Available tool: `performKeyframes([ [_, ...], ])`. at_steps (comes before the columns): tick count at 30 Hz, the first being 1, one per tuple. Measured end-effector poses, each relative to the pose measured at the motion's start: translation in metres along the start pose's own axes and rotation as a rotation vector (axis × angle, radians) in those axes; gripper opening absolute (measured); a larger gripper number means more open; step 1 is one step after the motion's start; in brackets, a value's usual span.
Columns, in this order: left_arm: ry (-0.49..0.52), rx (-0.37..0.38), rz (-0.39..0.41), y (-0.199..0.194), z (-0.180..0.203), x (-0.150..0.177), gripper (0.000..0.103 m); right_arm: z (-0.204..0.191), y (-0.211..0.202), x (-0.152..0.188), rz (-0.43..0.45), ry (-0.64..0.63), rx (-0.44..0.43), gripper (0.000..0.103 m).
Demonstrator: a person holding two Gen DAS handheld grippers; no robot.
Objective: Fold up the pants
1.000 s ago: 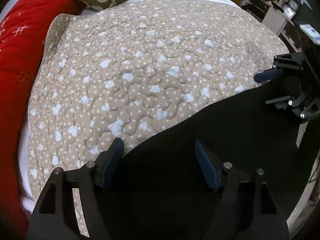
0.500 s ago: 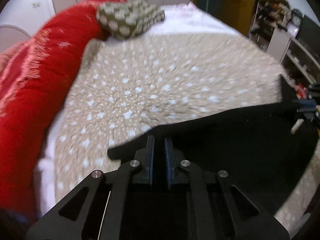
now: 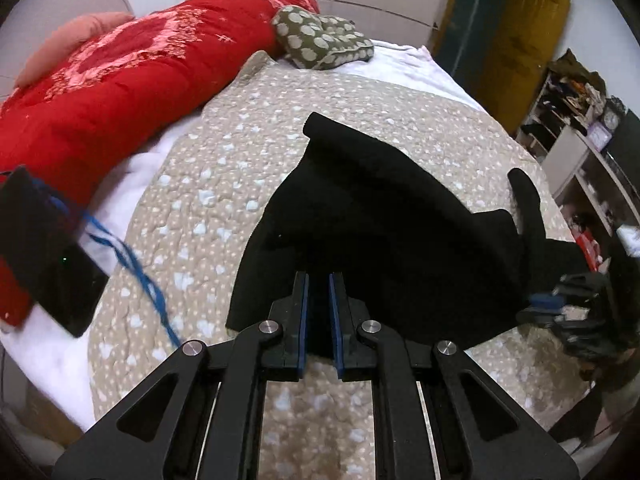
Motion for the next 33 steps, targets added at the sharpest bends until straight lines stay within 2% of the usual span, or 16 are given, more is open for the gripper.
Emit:
performKeyframes([
  [1,0.0,-0.007,0.004,-0.003,0.0,0.001,0.009,-0.001,-0.007,-0.006,0.028,0.009,-0.016,0.024],
  [2,-0.001,-0.008,0.01,-0.003,0.001,0.001,0.009,-0.001,-0.016,-0.016,0.073,0.019,-0.046,0.039],
  [3,-0.007,-0.004,0.013,-0.003,0.001,0.001,0.011,-0.001,-0.02,-0.026,0.106,0.025,-0.061,0.047],
  [6,-0.035,0.012,0.003,0.003,-0.002,0.002,0.017,-0.003,-0.013,-0.06,0.154,0.02,-0.023,0.047],
  [9,-0.038,0.013,-0.004,0.013,0.003,0.0,0.017,0.003,0.027,-0.094,0.094,-0.013,0.125,0.047],
  [11,-0.027,0.026,-0.013,0.023,0.01,-0.004,0.017,0.01,0.051,-0.108,0.062,-0.031,0.177,0.047],
  [13,-0.013,0.026,-0.024,0.035,0.017,-0.01,0.018,0.025,0.07,-0.119,0.029,0.034,0.131,0.032],
  [14,-0.017,0.017,-0.029,0.045,0.021,-0.015,0.017,0.033,0.074,-0.121,0.023,0.082,0.087,0.017],
  [16,-0.033,0.022,-0.045,0.061,0.024,-0.024,0.017,0.048,0.071,-0.128,0.057,0.159,0.063,0.011],
  [19,-0.088,0.007,-0.044,0.084,0.019,-0.044,0.017,0.052,0.049,-0.134,0.133,0.217,0.007,0.009],
  [22,-0.197,-0.006,-0.057,0.096,-0.003,-0.062,0.017,0.042,0.03,-0.141,0.186,0.208,-0.014,0.005],
  [24,-0.261,0.03,-0.07,0.09,-0.018,-0.064,0.017,0.03,0.027,-0.143,0.195,0.192,-0.044,0.005],
  [25,-0.264,0.006,-0.058,0.083,-0.025,-0.063,0.017,0.02,0.026,-0.142,0.199,0.185,-0.062,0.005],
  [26,-0.249,-0.058,-0.041,0.073,-0.031,-0.059,0.017,0.014,0.026,-0.14,0.202,0.182,-0.077,0.005],
  [28,-0.224,-0.15,0.0,0.05,-0.046,-0.05,0.017,-0.007,0.032,-0.132,0.187,0.161,-0.123,0.005],
  [33,-0.27,-0.194,0.022,0.015,-0.07,-0.03,0.017,-0.047,0.079,-0.093,0.058,0.084,-0.12,0.008],
])
Point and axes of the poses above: each gripper's, at about its wrist camera, not at the fingertips, and y roughly the way its jaws point, z to its right, x to its underside, the point moved 3 cm from there along y, roughly the way its jaws point, and after that the axes turned 7 degrees about -y, right-handed, at the moved point
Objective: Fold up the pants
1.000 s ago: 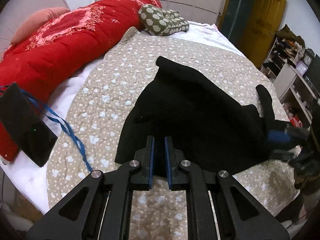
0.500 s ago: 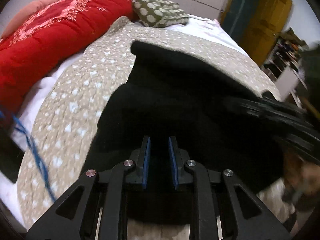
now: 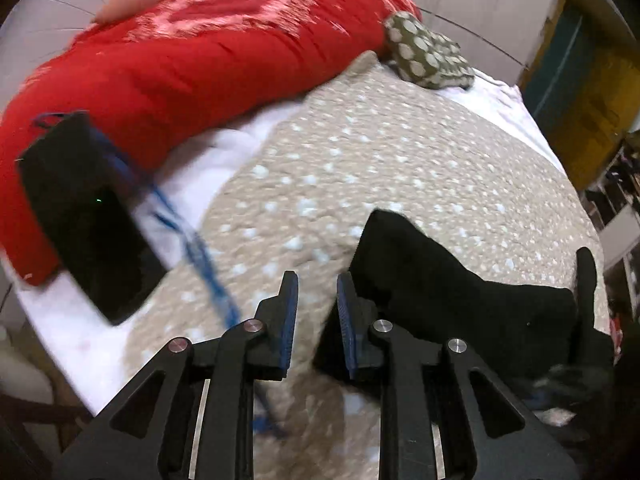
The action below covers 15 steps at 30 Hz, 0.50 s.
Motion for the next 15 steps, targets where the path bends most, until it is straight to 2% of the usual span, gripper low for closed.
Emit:
performKeyframes([
  [2,0.017,-0.021,0.034,-0.013,0.002,0.002,0.018,-0.001,0.024,0.02,-0.097,-0.001,0.001,0.009],
  [3,0.02,-0.014,0.044,-0.016,0.005,0.002,0.018,-0.002,0.024,0.024,-0.102,-0.014,0.007,0.011],
  [4,0.028,0.005,0.052,-0.022,0.009,0.004,0.018,-0.004,0.016,0.025,-0.085,-0.023,0.006,0.013],
  [6,0.06,0.048,0.06,-0.031,0.025,0.009,0.021,0.0,-0.003,0.024,-0.082,-0.008,-0.017,0.025],
  [8,0.091,0.083,0.066,-0.033,0.043,0.014,0.03,0.017,-0.038,0.023,-0.025,0.039,-0.001,0.026],
  [9,0.107,0.101,0.062,-0.031,0.053,0.017,0.035,0.022,-0.055,0.027,0.01,0.057,0.027,0.027],
  [10,0.115,0.108,0.055,-0.026,0.061,0.017,0.035,0.034,-0.074,0.029,0.041,0.078,0.071,0.027],
  [11,0.126,0.113,0.044,-0.022,0.07,0.02,0.035,0.052,-0.097,0.033,0.068,0.099,0.153,0.027],
  [13,0.144,0.128,0.005,-0.009,0.086,0.029,0.035,0.085,-0.127,0.042,0.097,0.145,0.291,0.027],
  [15,0.15,0.145,-0.021,-0.001,0.097,0.036,0.035,0.117,-0.146,0.055,0.089,0.222,0.398,0.031],
])
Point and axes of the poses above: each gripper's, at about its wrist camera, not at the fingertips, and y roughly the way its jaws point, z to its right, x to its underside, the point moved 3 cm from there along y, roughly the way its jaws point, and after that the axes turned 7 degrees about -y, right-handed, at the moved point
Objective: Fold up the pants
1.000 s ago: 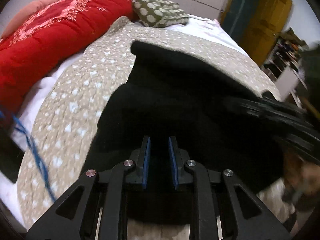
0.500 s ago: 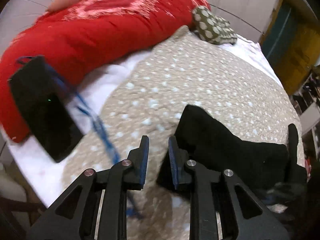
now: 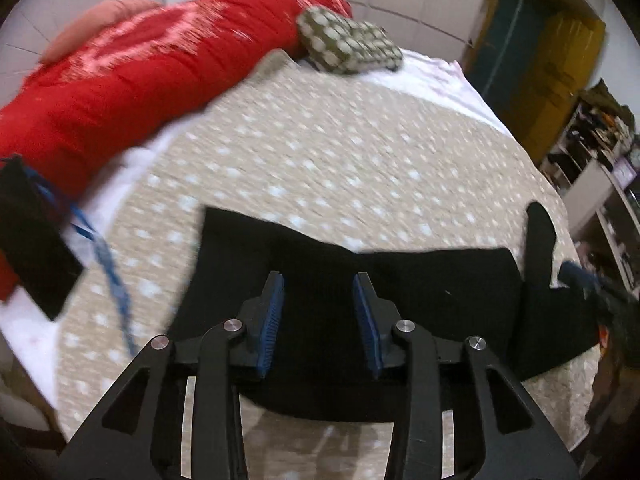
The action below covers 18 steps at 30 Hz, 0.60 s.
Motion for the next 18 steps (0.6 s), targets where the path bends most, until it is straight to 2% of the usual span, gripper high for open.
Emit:
performKeyframes([
  [2,0.01,0.006,-0.018,0.009,0.014,0.007,0.035,0.048,0.004,0.006,-0.046,0.09,0.133,0.031],
  [3,0.015,0.004,-0.024,0.013,0.021,0.011,0.035,0.069,0.007,0.008,-0.063,0.135,0.168,0.031],
  [4,0.017,0.002,-0.033,0.017,0.027,0.016,0.035,0.082,0.009,0.008,-0.07,0.165,0.182,0.031],
  [6,0.03,0.012,-0.064,0.027,0.041,0.025,0.035,0.101,0.018,0.001,-0.076,0.242,0.191,0.04],
  [10,0.065,0.018,-0.091,0.038,0.062,0.038,0.035,0.124,0.044,-0.02,-0.12,0.355,0.19,0.042],
  [13,0.085,0.027,-0.107,0.043,0.071,0.045,0.035,0.14,0.071,-0.028,-0.278,0.401,0.299,0.043],
  [15,0.084,0.027,-0.104,0.044,0.073,0.047,0.038,0.145,0.085,-0.025,-0.326,0.41,0.294,0.043],
  [16,0.082,0.032,-0.105,0.043,0.073,0.047,0.04,0.147,0.087,-0.023,-0.317,0.415,0.29,0.043],
  [17,0.079,0.043,-0.107,0.043,0.073,0.047,0.041,0.147,0.083,-0.022,-0.278,0.413,0.281,0.036],
  [18,0.078,0.046,-0.109,0.043,0.073,0.047,0.041,0.146,0.078,-0.022,-0.255,0.397,0.277,0.017],
])
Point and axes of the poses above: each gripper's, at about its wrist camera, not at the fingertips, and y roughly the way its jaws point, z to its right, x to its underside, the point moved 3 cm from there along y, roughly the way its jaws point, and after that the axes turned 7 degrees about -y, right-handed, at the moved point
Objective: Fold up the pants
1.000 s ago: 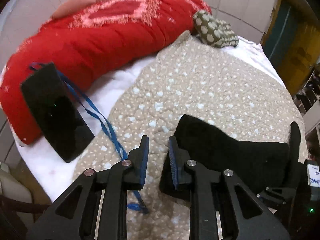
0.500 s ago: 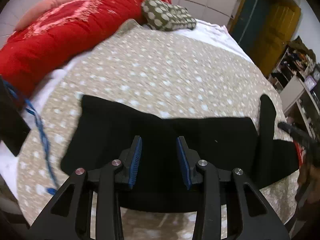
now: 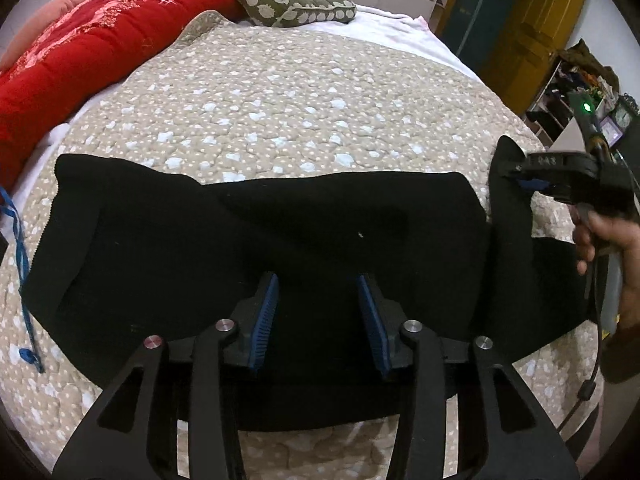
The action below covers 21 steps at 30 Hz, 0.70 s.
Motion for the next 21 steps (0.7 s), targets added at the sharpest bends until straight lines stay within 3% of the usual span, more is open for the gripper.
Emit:
performKeyframes([
  [1,-0.001,0.002,-0.002,0.0,0.0,0.0,0.041,-0.001,-0.004,0.002,0.014,-0.01,-0.009,0.007],
  [2,-0.002,0.004,-0.005,0.0,-0.001,0.0,0.041,0.001,-0.016,0.005,0.036,-0.019,-0.032,0.006],
  [7,-0.007,0.023,-0.011,-0.002,0.001,0.002,0.041,0.021,-0.105,0.03,0.211,-0.087,-0.004,0.005],
  [9,-0.007,0.014,-0.014,0.0,0.002,0.004,0.041,0.033,-0.122,0.041,0.218,-0.085,0.015,0.005],
  [13,0.005,0.005,-0.011,0.0,0.006,0.006,0.042,0.072,-0.142,0.077,0.208,0.004,0.177,0.005],
  [16,0.002,0.005,-0.019,0.001,0.007,0.005,0.042,0.11,-0.137,0.099,0.176,0.108,0.129,0.017],
  [17,0.0,0.004,-0.021,0.001,0.007,0.004,0.042,0.123,-0.133,0.106,0.149,0.142,0.109,0.031],
  [18,0.0,0.004,-0.021,0.001,0.007,0.004,0.041,0.133,-0.131,0.112,0.138,0.163,0.092,0.036],
  [21,0.002,-0.001,-0.02,0.002,0.009,0.005,0.043,0.142,-0.129,0.127,0.144,0.19,0.038,0.036],
])
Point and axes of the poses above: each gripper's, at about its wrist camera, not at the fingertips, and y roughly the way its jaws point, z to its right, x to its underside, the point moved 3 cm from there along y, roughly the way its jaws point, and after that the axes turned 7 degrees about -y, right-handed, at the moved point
